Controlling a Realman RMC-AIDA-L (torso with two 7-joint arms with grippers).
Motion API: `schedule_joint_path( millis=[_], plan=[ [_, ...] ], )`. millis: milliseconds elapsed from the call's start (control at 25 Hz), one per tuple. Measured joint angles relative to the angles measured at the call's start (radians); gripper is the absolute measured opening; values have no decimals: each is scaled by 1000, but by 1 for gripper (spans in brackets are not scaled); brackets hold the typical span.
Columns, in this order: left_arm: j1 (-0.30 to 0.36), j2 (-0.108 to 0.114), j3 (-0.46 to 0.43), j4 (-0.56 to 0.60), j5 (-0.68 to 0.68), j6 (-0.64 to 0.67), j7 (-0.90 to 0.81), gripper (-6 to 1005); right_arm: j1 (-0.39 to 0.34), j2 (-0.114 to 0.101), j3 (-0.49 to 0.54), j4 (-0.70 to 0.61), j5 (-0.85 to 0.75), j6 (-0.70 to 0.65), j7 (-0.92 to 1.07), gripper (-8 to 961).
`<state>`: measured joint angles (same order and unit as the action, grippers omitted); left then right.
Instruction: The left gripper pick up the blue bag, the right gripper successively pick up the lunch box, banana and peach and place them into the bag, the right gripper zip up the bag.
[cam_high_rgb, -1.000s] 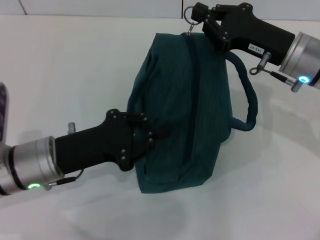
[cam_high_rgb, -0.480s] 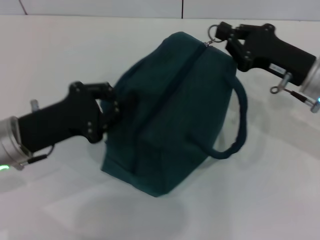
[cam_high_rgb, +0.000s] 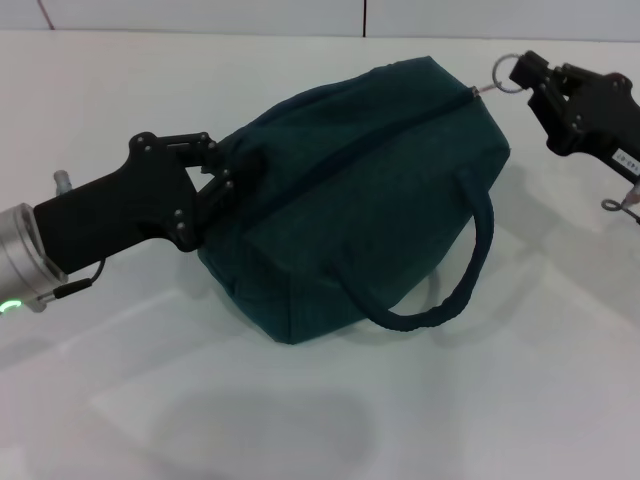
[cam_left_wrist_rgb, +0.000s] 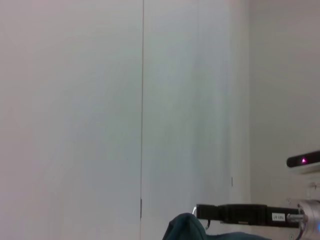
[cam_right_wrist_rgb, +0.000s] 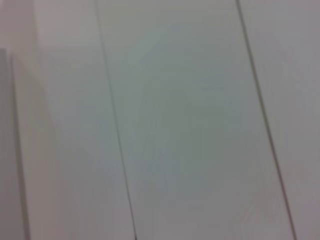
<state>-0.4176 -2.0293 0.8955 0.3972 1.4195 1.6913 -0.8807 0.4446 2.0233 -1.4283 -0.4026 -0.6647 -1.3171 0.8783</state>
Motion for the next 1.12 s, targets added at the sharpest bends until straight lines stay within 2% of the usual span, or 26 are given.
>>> schedule_joint_path(
  millis=[600,760,1120],
  plan=[
    [4,-6,-1,0,-6,7,-1,142,7,2,1,99,5,26,-6,13],
    [3,-7,-1,0,-7,7,-8,141,8,2,-7,103,-1,85,-6,13],
    [-19,-9,-1,0,-21,9,-79,142,8,2,-49,105,-3,111,-5,13]
  ],
)
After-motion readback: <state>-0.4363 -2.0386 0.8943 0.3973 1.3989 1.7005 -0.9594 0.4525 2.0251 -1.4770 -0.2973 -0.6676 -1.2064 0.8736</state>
